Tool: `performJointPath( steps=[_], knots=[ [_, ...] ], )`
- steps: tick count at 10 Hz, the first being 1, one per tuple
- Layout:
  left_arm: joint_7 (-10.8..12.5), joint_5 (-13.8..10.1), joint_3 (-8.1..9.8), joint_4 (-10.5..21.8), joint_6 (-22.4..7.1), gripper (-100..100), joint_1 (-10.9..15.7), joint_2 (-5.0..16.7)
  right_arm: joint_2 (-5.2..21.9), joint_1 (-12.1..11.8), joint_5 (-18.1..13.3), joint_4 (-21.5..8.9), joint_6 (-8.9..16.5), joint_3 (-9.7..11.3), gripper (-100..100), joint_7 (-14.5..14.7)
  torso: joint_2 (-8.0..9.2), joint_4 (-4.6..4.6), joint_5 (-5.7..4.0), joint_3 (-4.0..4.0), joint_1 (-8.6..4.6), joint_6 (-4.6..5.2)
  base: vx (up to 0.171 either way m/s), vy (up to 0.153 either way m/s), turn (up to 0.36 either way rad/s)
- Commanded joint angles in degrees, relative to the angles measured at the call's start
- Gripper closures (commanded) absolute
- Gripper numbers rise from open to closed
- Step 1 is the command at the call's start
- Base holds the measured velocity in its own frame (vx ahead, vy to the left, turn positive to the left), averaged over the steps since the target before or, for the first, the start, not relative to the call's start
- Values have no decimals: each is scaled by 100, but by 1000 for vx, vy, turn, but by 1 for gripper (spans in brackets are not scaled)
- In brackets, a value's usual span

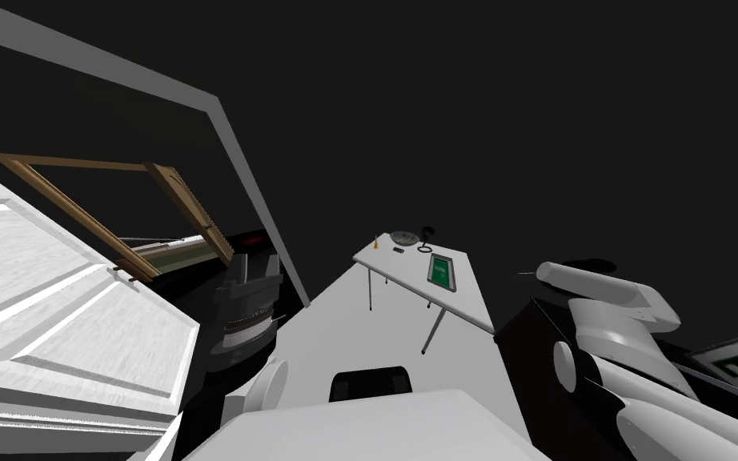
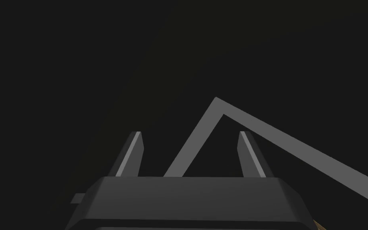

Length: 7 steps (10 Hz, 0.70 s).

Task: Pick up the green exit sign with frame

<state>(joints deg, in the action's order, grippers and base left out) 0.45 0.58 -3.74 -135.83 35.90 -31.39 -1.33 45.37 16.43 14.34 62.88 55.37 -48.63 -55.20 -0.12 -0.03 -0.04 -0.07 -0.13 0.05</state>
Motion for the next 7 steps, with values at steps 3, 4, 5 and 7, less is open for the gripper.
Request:
performJointPath(
  steps=[3,4,5,7],
  knots=[
    [0,0,0,0,0,0,0,0,223,286,38,-543,634,-365,-100,-574,-4,-1,-1,-2,-4,1,47,-42,152],
    [0,0,0,0,0,0,0,0,223,286,38,-677,780,-365,-100,-585,-6,-1,0,-3,-7,-4,39,-48,100],
    [0,0,0,0,0,0,0,0,223,286,38,-677,841,-365,-100,-585,-4,-1,-2,-2,-7,1,16,-20,-20],
    [0,0,0,0,0,0,0,0,305,422,32,-969,1173,-507,-100,-849,-1,0,1,0,1,-4,36,-35,137]
  ],
)
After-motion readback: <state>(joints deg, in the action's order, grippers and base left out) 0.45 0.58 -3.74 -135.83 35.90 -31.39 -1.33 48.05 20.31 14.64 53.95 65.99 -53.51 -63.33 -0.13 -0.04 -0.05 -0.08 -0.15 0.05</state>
